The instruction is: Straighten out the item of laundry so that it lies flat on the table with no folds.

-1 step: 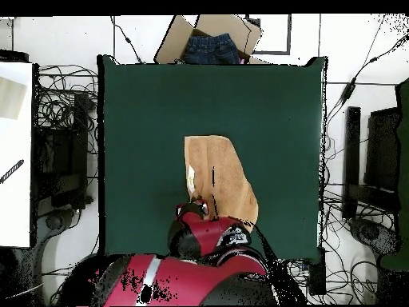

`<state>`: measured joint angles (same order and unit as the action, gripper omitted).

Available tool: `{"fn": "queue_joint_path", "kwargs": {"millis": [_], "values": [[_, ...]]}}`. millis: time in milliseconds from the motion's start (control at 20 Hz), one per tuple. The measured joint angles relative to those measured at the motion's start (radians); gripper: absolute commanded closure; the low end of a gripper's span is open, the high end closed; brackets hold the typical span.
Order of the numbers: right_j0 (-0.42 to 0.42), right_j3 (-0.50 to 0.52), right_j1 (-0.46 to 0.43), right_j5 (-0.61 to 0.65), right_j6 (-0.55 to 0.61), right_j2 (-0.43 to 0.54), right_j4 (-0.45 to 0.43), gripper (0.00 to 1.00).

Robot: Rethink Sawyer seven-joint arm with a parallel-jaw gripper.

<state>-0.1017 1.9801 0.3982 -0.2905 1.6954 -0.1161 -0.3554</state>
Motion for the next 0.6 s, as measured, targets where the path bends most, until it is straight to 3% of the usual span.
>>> {"fn": "queue_joint_path", "kwargs": {"millis": [300, 600], "values": [[0.093, 0.031, 0.000, -0.032, 0.004, 0.000, 0.148, 1.00], [0.133, 0.057, 0.000, -0.070, 0.020, 0.012, 0.213, 1.00]]}}
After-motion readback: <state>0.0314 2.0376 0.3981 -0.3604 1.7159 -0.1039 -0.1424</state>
